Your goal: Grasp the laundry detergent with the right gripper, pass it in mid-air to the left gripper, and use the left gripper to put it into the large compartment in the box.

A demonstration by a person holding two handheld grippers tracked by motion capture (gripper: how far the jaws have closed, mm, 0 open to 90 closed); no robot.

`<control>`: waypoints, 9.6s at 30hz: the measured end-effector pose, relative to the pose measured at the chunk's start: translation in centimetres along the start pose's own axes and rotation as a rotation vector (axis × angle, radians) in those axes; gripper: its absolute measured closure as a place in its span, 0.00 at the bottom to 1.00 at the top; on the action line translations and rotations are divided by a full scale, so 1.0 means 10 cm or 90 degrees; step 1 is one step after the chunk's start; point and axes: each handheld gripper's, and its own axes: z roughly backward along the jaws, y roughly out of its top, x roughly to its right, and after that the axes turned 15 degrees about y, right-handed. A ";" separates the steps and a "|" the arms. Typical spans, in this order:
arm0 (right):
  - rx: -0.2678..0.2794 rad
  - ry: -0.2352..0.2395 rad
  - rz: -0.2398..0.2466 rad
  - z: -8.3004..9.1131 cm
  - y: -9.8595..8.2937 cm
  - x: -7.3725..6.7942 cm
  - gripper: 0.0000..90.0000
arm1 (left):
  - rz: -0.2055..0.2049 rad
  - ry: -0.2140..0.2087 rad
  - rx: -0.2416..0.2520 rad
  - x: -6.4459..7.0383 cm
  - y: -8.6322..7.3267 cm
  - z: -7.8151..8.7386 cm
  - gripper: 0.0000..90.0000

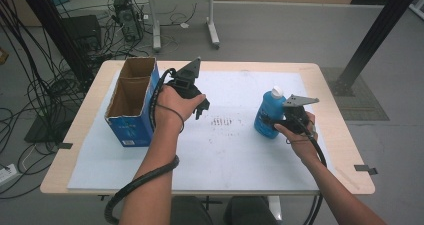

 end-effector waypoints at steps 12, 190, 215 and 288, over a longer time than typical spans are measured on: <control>-0.002 0.001 0.000 0.00 0.01 0.00 0.49 | -0.008 -0.005 0.006 -0.05 -0.02 0.02 0.06; -0.062 0.434 0.255 -0.90 1.61 -1.23 0.48 | -0.671 -0.081 0.188 -0.10 -0.07 0.94 0.06; -0.061 0.424 0.258 -0.86 1.61 -1.22 0.48 | -0.673 -0.075 0.194 -0.08 -0.06 0.98 0.06; -0.061 0.430 0.273 -0.83 1.61 -1.24 0.48 | -0.691 -0.086 0.185 -0.06 -0.05 0.94 0.28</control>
